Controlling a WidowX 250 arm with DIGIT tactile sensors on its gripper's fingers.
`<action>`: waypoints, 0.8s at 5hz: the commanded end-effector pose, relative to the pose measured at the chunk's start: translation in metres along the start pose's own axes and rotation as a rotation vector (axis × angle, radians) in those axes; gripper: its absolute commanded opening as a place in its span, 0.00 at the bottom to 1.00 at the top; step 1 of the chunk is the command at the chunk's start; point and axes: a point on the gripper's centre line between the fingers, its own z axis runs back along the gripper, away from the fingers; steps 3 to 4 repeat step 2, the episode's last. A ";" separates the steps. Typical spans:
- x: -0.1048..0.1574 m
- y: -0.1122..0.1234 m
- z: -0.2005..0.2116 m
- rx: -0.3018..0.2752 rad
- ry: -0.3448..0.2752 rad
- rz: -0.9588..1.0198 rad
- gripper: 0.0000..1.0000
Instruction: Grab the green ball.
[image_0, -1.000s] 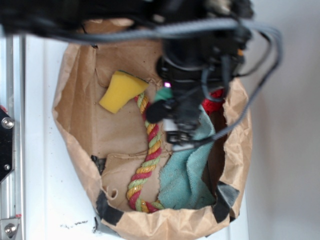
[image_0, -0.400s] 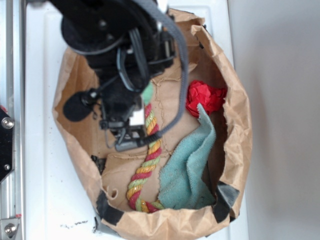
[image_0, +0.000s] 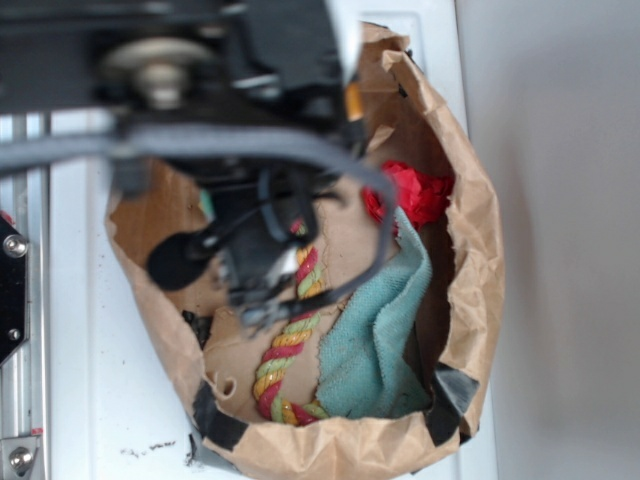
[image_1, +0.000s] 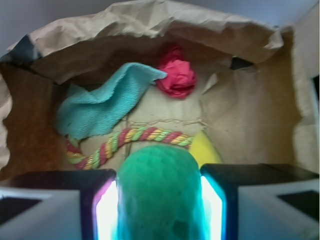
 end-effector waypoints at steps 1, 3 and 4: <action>0.011 -0.001 0.014 0.005 -0.044 0.024 0.00; 0.011 -0.002 0.009 0.023 -0.046 0.023 0.00; 0.011 -0.002 0.009 0.023 -0.046 0.023 0.00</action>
